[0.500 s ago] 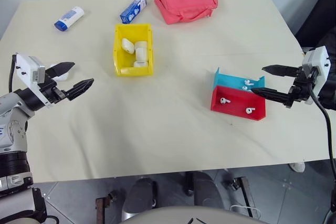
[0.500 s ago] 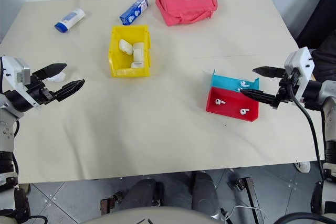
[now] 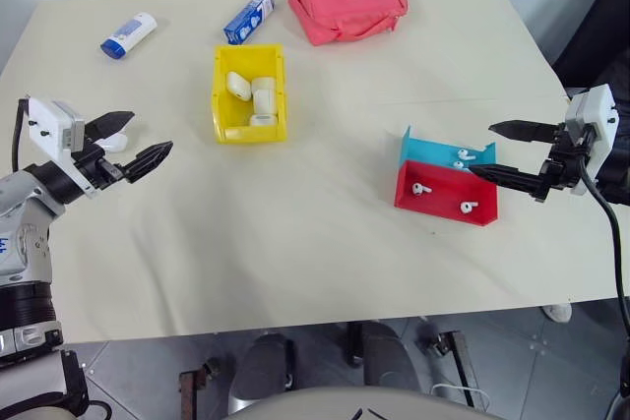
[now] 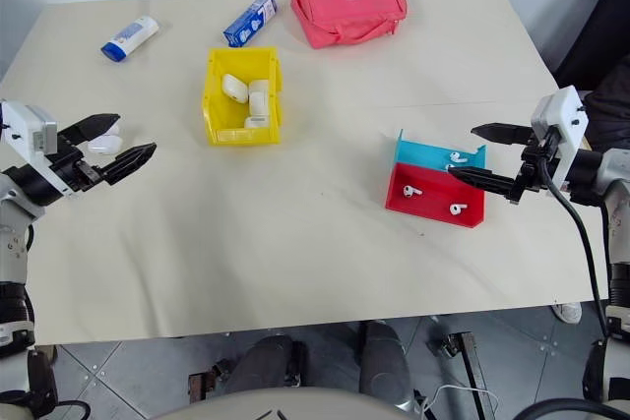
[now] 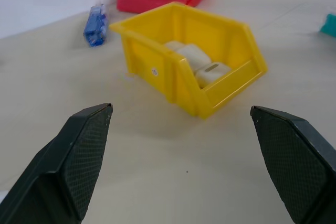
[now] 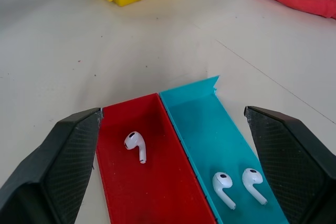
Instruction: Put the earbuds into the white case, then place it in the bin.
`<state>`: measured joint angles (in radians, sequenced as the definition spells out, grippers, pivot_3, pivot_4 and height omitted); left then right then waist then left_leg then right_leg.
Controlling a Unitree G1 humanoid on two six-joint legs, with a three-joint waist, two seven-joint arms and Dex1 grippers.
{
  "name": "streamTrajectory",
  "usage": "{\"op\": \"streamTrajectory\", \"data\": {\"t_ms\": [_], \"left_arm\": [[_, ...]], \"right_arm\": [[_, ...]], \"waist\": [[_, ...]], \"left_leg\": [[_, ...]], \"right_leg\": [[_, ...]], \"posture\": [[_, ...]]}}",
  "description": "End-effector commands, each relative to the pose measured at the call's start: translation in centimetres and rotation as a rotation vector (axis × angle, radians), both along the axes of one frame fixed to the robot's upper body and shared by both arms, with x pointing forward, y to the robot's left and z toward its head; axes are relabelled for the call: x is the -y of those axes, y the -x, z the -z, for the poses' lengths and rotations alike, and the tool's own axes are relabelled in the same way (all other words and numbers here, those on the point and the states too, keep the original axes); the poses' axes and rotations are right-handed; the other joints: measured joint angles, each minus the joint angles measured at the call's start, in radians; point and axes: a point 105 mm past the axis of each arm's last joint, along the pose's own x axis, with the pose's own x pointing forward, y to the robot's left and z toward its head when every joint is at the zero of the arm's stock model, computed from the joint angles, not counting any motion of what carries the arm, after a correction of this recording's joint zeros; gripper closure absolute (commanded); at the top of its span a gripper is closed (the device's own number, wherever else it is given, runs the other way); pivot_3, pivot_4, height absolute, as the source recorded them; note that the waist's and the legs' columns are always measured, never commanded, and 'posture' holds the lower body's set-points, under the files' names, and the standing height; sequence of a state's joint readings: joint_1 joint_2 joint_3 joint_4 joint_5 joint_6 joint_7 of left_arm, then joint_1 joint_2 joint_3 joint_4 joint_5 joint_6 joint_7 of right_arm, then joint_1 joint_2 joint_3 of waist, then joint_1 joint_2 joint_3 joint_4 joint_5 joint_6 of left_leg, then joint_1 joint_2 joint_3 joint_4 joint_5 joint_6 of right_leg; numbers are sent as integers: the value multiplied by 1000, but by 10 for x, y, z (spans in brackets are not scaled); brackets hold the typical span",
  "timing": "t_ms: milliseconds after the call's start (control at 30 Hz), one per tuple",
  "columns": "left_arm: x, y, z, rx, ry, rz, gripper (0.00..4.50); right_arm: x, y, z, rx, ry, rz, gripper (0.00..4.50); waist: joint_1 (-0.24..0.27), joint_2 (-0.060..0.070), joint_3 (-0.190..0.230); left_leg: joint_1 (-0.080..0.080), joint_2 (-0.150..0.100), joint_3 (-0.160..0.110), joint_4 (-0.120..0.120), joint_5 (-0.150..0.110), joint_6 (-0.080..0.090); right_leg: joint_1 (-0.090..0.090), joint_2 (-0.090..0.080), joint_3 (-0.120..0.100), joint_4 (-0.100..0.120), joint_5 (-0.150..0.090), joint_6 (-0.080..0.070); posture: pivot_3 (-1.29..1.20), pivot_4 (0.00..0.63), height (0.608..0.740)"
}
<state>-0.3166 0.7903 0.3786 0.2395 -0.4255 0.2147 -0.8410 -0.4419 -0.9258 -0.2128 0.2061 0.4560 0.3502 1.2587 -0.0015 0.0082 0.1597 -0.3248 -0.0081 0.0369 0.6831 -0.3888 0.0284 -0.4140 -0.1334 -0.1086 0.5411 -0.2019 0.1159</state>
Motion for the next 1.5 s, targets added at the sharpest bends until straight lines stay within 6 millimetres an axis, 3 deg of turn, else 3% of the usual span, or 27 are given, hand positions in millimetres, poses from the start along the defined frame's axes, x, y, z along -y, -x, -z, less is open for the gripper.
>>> {"op": "streamTrajectory", "data": {"t_ms": [33, 200, 500, 633, 733, 1067, 1500], "left_arm": [[-32, 12, -7, -12, -49, -124, 28], [-55, 31, 3, -91, -96, -149, 28], [-65, 30, 7, -152, -118, -231, 28], [-71, 21, 9, -231, -137, -312, 28], [-77, 3, 14, -392, -176, -429, 28], [-69, -56, -6, -554, -181, -584, 28], [-62, -72, -13, -659, -166, -718, 28]], "right_arm": [[2, 1, -18, 54, 7, -10, 0], [-1, 0, -17, 48, 6, -36, 0], [-16, 9, -28, 65, -5, -147, 0], [-20, 13, -30, 78, 28, -193, 0], [-19, 11, -29, 82, 48, -179, 0], [-18, 15, -21, 79, 44, -153, 0], [-12, 27, -17, 78, 44, -101, 0]], "waist": [[-2, 0, 0], [-3, 2, 1], [0, 2, 1], [1, 2, 1], [7, 1, 2], [20, -2, 1], [20, -10, 6]], "left_leg": [[0, 1, 0, 0, 0, 0], [2, 4, 0, 0, -3, -4], [3, 4, 0, 0, -5, -6], [3, 4, 0, 0, -5, -6], [3, 3, 0, 0, -5, -6], [5, 2, 6, 0, -3, -1], [5, 3, 9, 0, -3, -1]], "right_leg": [[0, 0, 0, 0, 0, 0], [0, 1, -1, 2, -3, -6], [0, 0, -1, 4, -4, -7], [0, 0, -1, 5, -4, -7], [0, 2, -4, 6, -4, -7], [0, 2, -17, 10, -4, -7], [0, 3, -17, 10, -4, -7]], "posture": [[0, 150, 740], [0, 150, 740], [0, 150, 740], [0, 150, 740], [0, 150, 740], [0, 150, 740], [0, 150, 740]]}}
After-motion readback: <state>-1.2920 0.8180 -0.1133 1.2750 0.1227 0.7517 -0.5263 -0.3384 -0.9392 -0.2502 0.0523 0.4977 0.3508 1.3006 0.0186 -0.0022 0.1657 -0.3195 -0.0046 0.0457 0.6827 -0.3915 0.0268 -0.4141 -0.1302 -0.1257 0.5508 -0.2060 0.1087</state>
